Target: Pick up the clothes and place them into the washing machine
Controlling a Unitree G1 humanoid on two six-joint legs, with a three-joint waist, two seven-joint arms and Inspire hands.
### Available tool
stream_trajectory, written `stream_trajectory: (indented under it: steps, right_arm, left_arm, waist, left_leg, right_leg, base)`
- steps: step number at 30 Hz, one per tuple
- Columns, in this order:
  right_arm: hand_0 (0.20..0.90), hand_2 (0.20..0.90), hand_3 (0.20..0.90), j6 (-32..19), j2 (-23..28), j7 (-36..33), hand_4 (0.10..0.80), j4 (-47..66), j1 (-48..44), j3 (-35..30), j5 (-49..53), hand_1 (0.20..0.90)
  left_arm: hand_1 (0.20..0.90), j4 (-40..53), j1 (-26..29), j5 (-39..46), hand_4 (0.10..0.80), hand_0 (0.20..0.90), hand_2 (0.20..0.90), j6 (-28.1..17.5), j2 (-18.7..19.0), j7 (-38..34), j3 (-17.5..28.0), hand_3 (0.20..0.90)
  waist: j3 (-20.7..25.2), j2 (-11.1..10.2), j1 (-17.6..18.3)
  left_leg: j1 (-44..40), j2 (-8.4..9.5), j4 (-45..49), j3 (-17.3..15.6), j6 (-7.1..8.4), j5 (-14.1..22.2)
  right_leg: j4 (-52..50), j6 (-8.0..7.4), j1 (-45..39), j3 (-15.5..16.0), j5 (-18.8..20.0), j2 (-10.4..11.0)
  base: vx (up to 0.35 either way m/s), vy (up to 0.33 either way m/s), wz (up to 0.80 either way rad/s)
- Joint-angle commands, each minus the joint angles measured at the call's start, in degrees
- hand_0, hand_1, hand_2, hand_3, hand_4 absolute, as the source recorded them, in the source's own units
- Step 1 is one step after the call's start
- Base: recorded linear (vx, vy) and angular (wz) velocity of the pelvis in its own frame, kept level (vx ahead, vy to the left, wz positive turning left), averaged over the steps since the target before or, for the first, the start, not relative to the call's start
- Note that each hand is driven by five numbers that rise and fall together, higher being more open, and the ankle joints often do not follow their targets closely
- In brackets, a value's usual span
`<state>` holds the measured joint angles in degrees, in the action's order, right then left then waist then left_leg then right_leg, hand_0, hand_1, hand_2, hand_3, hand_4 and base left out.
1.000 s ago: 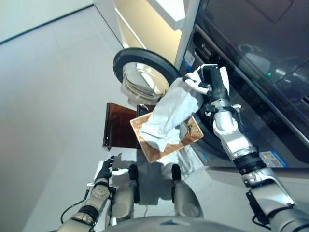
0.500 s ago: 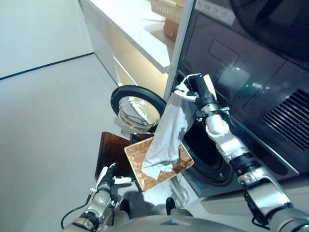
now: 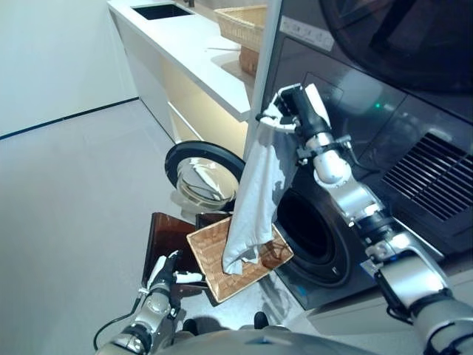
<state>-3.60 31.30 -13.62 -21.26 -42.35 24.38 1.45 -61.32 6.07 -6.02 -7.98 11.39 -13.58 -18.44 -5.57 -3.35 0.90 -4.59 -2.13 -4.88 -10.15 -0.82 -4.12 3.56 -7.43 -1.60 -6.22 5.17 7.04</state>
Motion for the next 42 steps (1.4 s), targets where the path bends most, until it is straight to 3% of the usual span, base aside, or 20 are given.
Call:
stream_trajectory:
  steps: [1,7,18,28,42]
  right_arm:
    - [0.200,0.200,0.200,-5.81,2.95,-2.61,0.300,-2.03,-16.89,-0.95,0.92,0.200]
    - [0.200,0.200,0.200,-6.20,4.98,-1.61,0.300,-2.60,-24.43,2.32,2.19,0.200]
    - [0.200,0.200,0.200,-6.67,3.34,-0.10,0.300,-2.88,-33.44,7.11,6.61,0.200]
    - [0.200,0.200,0.200,-7.60,2.35,1.48,0.300,0.26,-35.74,9.94,10.48,0.200]
    - [0.200,0.200,0.200,-8.27,6.81,7.15,0.300,14.74,-31.73,11.83,15.90,0.200]
  left_arm:
    - [0.900,2.61,8.05,0.13,0.800,0.900,0.900,-5.61,2.99,-0.72,-3.85,0.900]
    - [0.900,6.75,11.47,2.01,0.800,0.900,0.900,-6.50,5.47,-1.10,-4.04,0.900]
    - [0.900,2.98,17.91,3.41,0.800,0.900,0.900,-5.46,4.44,-1.51,-5.18,0.900]
    - [0.900,2.22,25.27,5.13,0.800,0.900,0.900,-5.57,3.63,-1.73,-7.37,0.900]
    - [0.900,6.31,33.29,7.22,0.800,0.900,0.900,-5.74,3.50,-0.99,-9.87,0.900]
  waist:
    - [6.39,0.08,-1.17]
    - [7.33,-0.50,-0.70]
    - [8.92,-1.23,1.13]
    - [9.73,-1.28,2.88]
    - [10.07,-0.78,5.21]
  left_leg:
    - [0.41,0.74,0.01,-0.79,1.48,3.22]
    - [-0.02,0.57,-0.03,-0.60,1.69,3.17]
    - [-0.96,0.22,-0.03,-1.51,1.98,3.23]
    - [-1.51,-0.13,-0.08,-2.29,2.21,3.23]
    - [-2.37,-0.48,0.11,-3.25,2.16,3.40]
  right_leg:
    - [-7.66,-1.08,0.36,1.04,-6.02,1.31]
    - [-7.29,-1.14,-0.21,1.22,-5.98,1.32]
    - [-7.46,-1.08,-0.45,0.29,-5.70,0.92]
    - [-7.36,-1.07,-0.37,-0.49,-5.35,0.55]
    - [-7.87,-1.02,-0.25,-1.66,-5.47,0.02]
  base:
    - [0.014,-0.004,-0.05]
    - [0.004,-0.002,-0.01]
    - [-0.002,0.000,-0.01]
    - [-0.009,0.000,-0.04]
    - [0.000,-0.002,-0.04]
